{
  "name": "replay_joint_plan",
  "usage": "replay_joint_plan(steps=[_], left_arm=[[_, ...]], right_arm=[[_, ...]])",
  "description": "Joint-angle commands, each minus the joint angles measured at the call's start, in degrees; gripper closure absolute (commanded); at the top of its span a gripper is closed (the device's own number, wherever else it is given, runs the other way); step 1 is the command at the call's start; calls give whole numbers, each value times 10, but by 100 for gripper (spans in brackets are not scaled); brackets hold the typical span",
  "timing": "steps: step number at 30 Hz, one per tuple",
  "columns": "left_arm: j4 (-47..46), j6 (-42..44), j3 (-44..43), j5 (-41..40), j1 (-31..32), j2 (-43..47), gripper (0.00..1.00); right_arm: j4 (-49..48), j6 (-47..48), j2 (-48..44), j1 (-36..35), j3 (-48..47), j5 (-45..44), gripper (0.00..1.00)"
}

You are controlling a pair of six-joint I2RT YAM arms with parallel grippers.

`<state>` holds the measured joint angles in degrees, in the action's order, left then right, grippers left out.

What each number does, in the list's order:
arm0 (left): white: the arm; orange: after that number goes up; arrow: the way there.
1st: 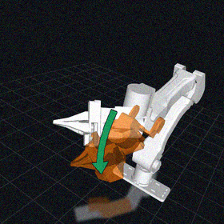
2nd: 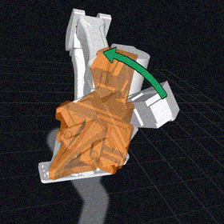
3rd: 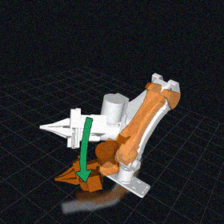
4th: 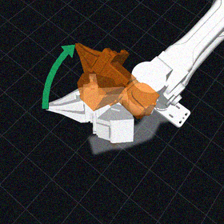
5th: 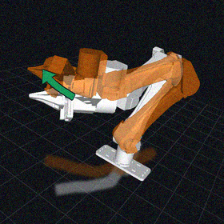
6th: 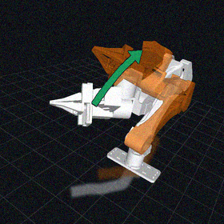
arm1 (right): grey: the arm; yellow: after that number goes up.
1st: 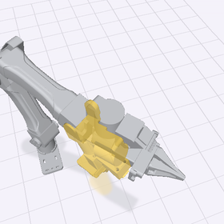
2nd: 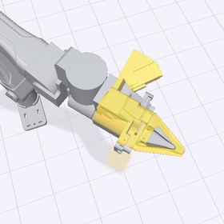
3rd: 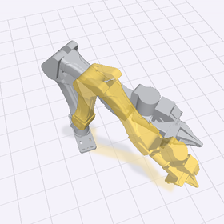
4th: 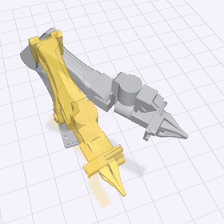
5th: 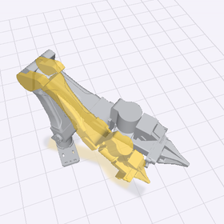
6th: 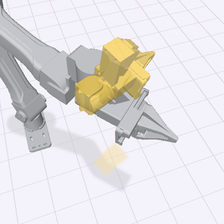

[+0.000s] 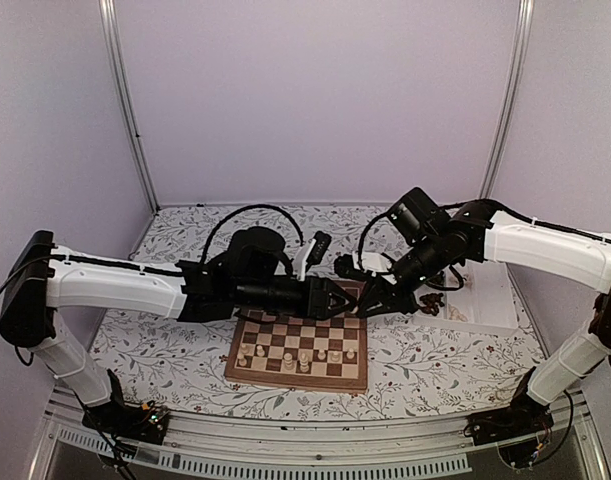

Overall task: Set up the chess pieces on the board
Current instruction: Place the chess piece on the chessboard.

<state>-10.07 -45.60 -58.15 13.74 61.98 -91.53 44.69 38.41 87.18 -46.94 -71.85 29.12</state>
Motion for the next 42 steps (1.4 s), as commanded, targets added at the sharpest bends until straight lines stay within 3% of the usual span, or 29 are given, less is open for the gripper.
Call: replay_joint_plan(steps=[1,15,31,39,42], left_arm=[[-45,-13,1,31,6,-10,63],[-59,-28,-7,48,5,-43,74],[-45,-48,-12,43,3,-63,70],[-78,-49,-6,65,3,-70,85],[-98,-46,4,68,1,-62,90]], right_arm=[[8,-2,7,-8,-21,-4,90],[5,-2,-1,-8,-22,1,90],[2,-4,-5,-8,-20,2,90],[1,-5,-4,-9,-20,8,88],[1,-10,-6,-8,-22,20,81]])
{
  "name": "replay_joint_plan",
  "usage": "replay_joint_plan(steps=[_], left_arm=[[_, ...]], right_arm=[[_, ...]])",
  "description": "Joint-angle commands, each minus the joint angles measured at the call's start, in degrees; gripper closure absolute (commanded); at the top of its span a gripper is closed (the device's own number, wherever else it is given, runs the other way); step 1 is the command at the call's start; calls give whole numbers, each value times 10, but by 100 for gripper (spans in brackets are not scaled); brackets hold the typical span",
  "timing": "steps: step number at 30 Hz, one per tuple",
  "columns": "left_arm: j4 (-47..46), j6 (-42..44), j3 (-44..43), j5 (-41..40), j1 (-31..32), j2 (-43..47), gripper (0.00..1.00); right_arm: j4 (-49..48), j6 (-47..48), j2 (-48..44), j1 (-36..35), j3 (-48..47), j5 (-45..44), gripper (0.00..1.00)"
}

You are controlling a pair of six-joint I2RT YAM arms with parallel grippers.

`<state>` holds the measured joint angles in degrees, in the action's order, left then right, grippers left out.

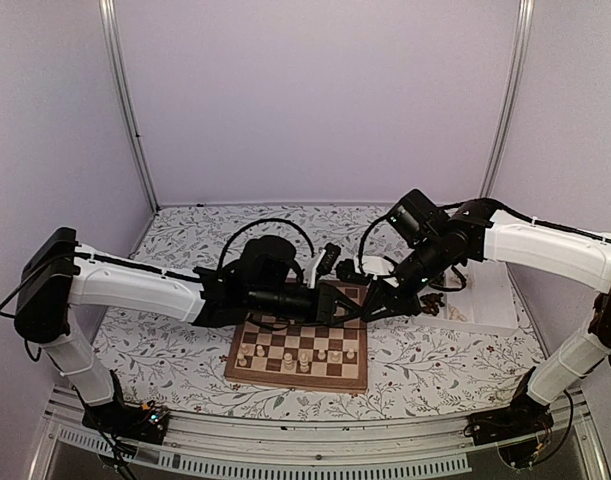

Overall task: Set up the chess pieces on the board
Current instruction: Place the chess piece on the chessboard.

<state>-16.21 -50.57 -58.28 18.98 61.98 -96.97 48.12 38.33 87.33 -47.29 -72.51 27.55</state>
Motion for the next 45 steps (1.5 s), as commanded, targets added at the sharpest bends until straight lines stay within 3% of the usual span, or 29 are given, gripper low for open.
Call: replay_joint_plan(steps=[1,5,10,17,23,27,38,45], left_arm=[[-44,6,10,15,0,-3,91],[-79,21,28,-2,-2,26,91],[-173,20,56,-35,-7,45,93],[-268,18,48,-68,-11,19,94],[-323,3,43,-79,-19,-3,94],[-332,-1,34,-78,-21,-11,95],[-342,-3,17,-81,-21,-19,95],[-342,-11,9,-72,-21,-33,95]], right_arm=[[-34,-11,-12,-2,-15,40,73],[-51,-46,-45,69,-19,140,52],[-128,-180,-66,206,-1,328,48],[-172,-292,-38,222,18,427,44],[-197,-320,-32,218,42,460,41],[-212,-324,-40,210,60,464,44],[-225,-334,-32,200,61,461,64],[-230,-334,-36,200,59,460,81]])
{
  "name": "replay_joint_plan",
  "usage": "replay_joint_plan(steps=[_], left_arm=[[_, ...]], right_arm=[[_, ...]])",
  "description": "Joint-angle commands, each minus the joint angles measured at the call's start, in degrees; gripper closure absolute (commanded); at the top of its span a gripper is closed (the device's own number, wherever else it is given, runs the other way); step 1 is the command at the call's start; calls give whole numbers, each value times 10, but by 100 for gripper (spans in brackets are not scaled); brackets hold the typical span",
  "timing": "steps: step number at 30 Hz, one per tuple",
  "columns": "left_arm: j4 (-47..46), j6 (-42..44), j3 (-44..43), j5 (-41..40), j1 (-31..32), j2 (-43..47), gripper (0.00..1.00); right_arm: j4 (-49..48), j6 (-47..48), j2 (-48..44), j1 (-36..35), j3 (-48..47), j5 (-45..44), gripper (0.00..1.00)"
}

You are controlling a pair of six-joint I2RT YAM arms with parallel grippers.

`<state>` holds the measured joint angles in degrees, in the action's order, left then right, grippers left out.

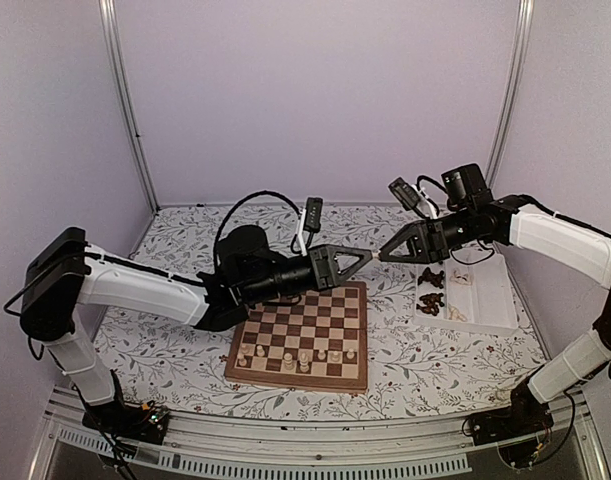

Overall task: Set up the chess pieces on the board
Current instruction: Place the chess piece on the chessboard.

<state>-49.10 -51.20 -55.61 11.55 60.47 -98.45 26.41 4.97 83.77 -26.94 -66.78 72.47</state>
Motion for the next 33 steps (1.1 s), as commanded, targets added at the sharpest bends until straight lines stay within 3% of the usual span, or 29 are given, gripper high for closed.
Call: replay_joint_plan(steps=[1,5,8,11,14,20,25,33], left_arm=[[-13,-6,-20,4,-6,-20,95],[-5,-4,-22,6,-6,-21,94],[22,11,-19,9,-10,-5,86],[166,94,-30,-5,-18,50,72],[357,176,-38,-105,-18,125,64],[541,183,10,-223,-46,251,60],[572,163,63,-268,-57,341,58],[590,152,91,-294,-67,414,57]], right_arm=[[-14,0,-2,-3,1,8,83],[-2,17,-3,-3,-8,-16,94],[44,58,0,-4,-29,-61,98],[105,106,6,-12,-60,-129,99],[171,179,12,-55,-93,-226,99],[214,272,28,-186,-106,-426,99],[248,305,82,-276,-127,-540,100],[274,297,162,-342,-150,-575,99]])
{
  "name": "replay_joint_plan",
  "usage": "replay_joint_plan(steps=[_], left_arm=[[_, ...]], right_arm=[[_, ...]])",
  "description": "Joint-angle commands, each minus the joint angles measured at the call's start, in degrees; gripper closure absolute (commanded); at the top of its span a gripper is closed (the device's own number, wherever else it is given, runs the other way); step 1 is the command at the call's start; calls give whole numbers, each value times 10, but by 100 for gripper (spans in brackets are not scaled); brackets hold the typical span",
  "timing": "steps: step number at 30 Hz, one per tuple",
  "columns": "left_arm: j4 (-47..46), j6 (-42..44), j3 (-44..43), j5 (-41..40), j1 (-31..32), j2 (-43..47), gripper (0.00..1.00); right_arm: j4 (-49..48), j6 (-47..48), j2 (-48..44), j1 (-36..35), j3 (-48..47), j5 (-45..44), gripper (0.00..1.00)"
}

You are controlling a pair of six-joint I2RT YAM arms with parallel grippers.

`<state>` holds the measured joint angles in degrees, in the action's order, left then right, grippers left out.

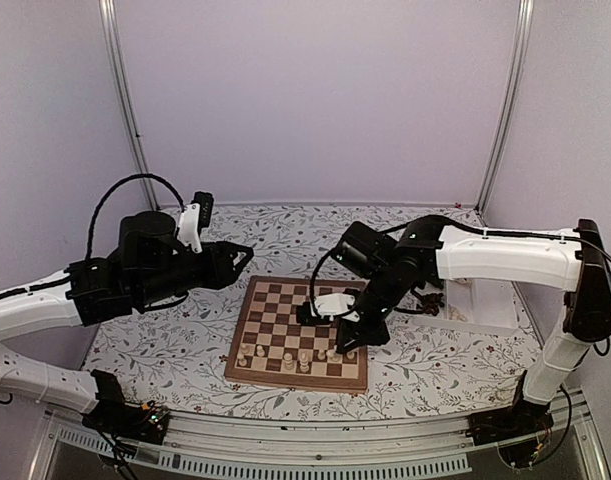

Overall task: Set up the chess pieces on the board
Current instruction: Place the chess piece on the chessboard.

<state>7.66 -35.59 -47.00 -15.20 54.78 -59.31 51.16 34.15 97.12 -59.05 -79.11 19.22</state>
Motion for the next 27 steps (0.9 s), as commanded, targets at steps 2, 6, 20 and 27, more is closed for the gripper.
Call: replay_joint_plan(steps=[2,6,20,27], left_arm=[[24,-5,6,-24,-10,26,57],[24,-12,14,-25,-10,30,57],[28,-15,31,-37,-10,55,56],[28,-17,37,-38,-12,62,56]], right_arm=[[29,4,43,-33,-32,-55,98],[36,5,78,-49,-50,-74,98],[53,-2,150,-67,-103,-90,95],[51,-4,164,-71,-105,-97,94]])
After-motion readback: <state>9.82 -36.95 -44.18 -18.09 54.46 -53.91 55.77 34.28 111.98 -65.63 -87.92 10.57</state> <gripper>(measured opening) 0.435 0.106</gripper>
